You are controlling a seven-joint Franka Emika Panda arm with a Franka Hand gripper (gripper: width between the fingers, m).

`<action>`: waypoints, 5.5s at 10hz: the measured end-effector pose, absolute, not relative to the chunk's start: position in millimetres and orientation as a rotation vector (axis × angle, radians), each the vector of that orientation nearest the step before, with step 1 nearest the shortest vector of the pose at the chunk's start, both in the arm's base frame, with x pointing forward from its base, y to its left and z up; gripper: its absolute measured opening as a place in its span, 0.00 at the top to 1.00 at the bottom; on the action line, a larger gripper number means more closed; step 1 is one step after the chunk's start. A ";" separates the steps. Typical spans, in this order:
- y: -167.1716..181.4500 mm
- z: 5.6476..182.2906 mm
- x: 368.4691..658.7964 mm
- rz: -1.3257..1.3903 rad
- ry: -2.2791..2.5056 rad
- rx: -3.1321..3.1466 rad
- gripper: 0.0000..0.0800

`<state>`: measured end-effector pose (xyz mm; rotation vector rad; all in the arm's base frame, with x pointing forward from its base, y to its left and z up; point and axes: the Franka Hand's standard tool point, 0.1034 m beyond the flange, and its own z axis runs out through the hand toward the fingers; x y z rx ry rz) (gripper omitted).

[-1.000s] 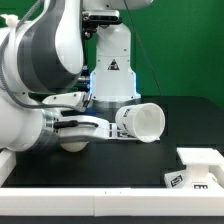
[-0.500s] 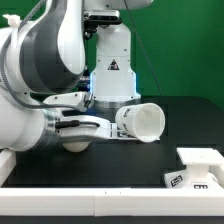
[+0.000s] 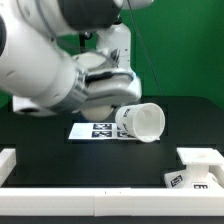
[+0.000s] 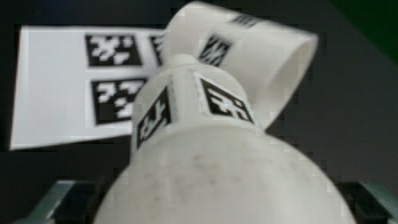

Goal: Assemble lamp

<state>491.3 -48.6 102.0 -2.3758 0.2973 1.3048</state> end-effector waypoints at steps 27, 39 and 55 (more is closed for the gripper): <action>95.4 163.3 625.3 -0.615 0.111 -2.942 0.28; 100.1 135.7 616.6 -0.572 0.059 -2.962 0.28; 97.4 129.1 613.9 -0.365 0.020 -3.005 0.13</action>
Offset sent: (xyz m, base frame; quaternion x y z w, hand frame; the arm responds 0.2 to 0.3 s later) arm 0.0000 0.0000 0.0000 0.0000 0.1938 0.0000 0.9810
